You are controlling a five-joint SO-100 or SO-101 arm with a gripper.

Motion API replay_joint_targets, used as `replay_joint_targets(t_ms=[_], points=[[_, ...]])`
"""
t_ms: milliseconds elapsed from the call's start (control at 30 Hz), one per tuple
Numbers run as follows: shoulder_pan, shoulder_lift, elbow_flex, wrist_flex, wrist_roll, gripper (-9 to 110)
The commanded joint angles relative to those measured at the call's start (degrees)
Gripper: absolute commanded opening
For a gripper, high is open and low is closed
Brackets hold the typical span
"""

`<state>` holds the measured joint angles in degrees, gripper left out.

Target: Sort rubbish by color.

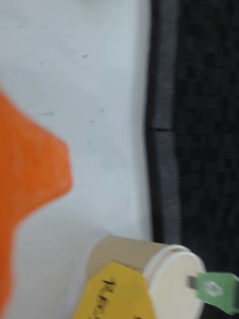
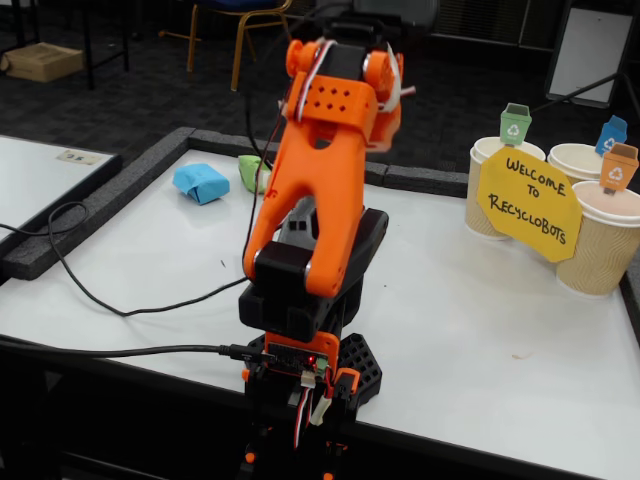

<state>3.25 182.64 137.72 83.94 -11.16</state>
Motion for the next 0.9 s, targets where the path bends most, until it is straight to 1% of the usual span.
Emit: replay_joint_targets(t_ms=[0,200,400,567,867], points=[[-1.58,1.14,3.34,-3.78,-0.09,0],[-3.69,1.93,10.11,-5.01,0.0,0],[-7.12,1.93,11.16,-5.45,0.18,0],[-16.0,1.93,10.9,-5.71,0.18,0],[-28.92,1.85,11.69,-6.77,0.18,0]])
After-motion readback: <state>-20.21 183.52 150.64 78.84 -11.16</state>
